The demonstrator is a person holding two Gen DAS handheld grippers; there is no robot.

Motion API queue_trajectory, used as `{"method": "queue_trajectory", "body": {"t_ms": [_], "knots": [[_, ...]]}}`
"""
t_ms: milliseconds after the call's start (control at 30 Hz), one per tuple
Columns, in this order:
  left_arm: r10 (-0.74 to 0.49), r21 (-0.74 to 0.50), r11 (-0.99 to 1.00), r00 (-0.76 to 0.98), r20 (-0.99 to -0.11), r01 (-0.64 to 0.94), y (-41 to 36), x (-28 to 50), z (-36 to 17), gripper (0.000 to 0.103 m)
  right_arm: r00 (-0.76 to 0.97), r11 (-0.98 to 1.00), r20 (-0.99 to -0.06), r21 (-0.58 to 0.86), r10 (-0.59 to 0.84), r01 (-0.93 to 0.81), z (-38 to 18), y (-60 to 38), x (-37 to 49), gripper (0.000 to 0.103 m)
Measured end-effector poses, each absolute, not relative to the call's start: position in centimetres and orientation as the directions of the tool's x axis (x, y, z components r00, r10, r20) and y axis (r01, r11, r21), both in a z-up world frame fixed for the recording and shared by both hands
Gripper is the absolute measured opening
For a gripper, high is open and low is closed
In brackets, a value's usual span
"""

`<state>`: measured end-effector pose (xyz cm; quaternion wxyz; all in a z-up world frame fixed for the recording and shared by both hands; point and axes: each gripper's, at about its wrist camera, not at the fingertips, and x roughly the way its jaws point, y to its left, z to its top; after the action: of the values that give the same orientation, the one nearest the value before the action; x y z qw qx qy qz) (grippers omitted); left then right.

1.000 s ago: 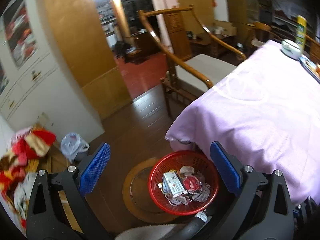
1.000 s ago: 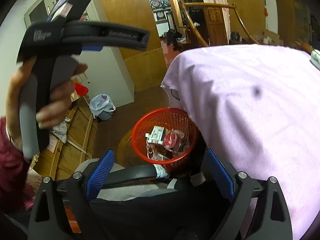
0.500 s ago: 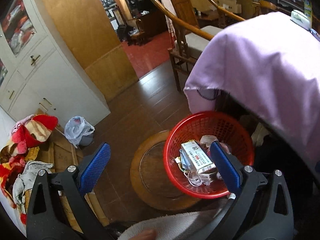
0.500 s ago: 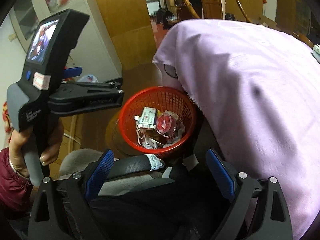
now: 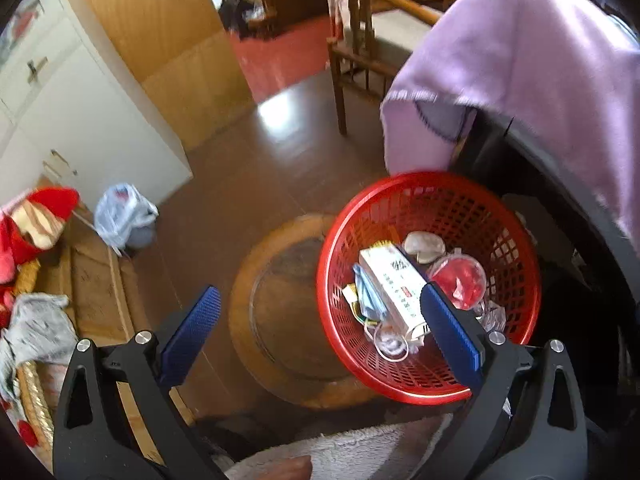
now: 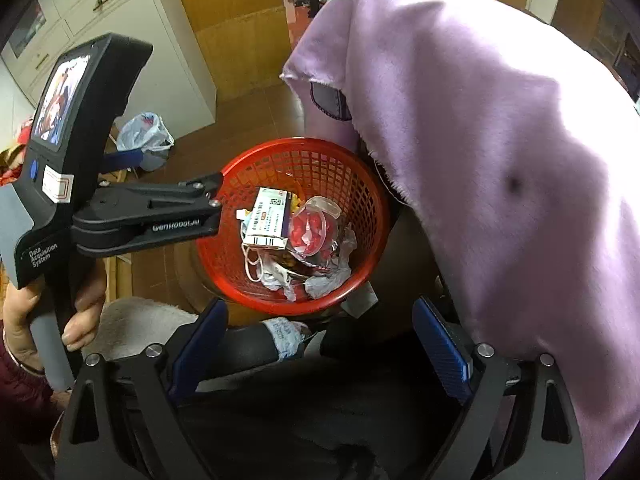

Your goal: Collect trash

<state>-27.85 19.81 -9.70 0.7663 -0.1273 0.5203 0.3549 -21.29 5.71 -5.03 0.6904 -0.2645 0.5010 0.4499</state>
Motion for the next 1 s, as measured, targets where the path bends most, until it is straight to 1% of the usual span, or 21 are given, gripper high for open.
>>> {"method": "queue_trajectory", "body": {"t_ms": [133, 333, 700, 1000], "knots": [[0.392, 0.178, 0.718, 0.18, -0.902, -0.673, 20.2, -27.7, -11.2, 0.096, 0.082, 0.43, -0.938, 0.076, 0.336, -0.9, -5.7, 7.0, -21.3, 0.091], [0.37, 0.163, 0.714, 0.17, -0.913, -0.681, 21.2, -27.8, -12.1, 0.096, 0.062, 0.41, -0.944, 0.081, 0.323, -0.908, -6.2, 8.4, -21.3, 0.091], [0.35, 0.144, 0.732, 0.186, -0.918, -0.665, 20.5, -27.3, -12.1, 0.096, 0.058, 0.415, -0.946, 0.084, 0.319, -0.906, -6.4, 8.5, -21.3, 0.091], [0.36, 0.152, 0.752, 0.207, -0.91, -0.642, 19.4, -26.8, -11.3, 0.096, 0.072, 0.421, -0.94, 0.081, 0.334, -0.903, -5.9, 7.8, -21.3, 0.091]]}}
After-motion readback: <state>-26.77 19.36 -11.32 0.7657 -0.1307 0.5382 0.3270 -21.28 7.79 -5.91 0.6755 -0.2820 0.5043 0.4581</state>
